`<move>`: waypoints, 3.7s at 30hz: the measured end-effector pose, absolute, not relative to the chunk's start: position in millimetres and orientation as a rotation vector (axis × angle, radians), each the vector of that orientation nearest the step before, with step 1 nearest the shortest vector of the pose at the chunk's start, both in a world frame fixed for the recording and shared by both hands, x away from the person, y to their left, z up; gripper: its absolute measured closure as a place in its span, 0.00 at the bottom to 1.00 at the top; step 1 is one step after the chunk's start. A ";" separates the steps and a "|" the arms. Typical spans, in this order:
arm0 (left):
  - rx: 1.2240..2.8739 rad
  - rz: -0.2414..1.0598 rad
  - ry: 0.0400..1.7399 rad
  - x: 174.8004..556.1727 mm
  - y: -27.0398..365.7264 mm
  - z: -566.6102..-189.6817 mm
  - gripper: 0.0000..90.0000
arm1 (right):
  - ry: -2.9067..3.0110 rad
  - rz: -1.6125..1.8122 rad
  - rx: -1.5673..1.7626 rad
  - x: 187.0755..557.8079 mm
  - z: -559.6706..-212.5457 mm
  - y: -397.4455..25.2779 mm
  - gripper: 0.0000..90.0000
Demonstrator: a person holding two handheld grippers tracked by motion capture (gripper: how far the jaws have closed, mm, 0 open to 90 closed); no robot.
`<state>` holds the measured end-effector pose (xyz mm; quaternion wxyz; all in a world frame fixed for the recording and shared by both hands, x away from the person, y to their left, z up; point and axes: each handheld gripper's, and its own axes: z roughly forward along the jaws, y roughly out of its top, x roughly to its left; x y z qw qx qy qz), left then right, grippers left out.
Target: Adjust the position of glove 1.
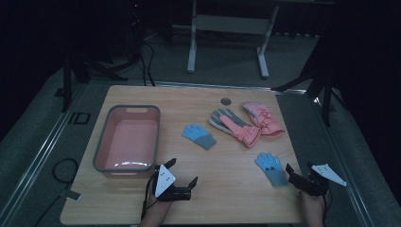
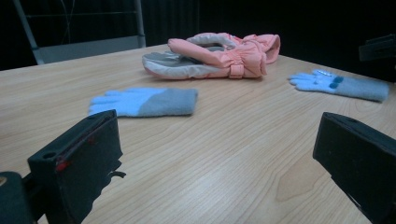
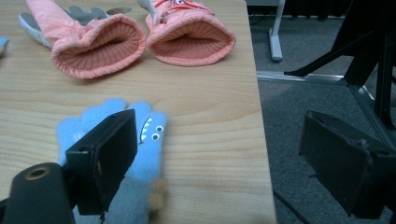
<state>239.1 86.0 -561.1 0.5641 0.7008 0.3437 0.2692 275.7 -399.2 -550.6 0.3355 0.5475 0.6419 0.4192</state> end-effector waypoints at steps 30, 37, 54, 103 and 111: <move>1.670 0.607 0.779 240.0 86.6 -560.8 0.01 | 1.811 1.088 1.398 293.6 -491.3 -382.1 0.15; 1.655 0.602 0.783 240.0 87.6 -561.1 0.01 | 1.894 1.194 1.350 308.2 -469.2 -353.9 0.14; 1.652 0.607 0.781 239.5 87.4 -561.2 0.01 | 2.046 1.216 1.083 335.7 -434.6 -295.6 0.21; 1.657 0.599 0.766 239.3 87.9 -561.2 0.01 | 2.528 1.148 0.815 441.4 -514.5 -122.5 0.66; 1.656 0.593 0.765 239.2 87.7 -561.2 0.01 | 2.562 1.107 0.816 452.3 -530.5 -112.5 0.72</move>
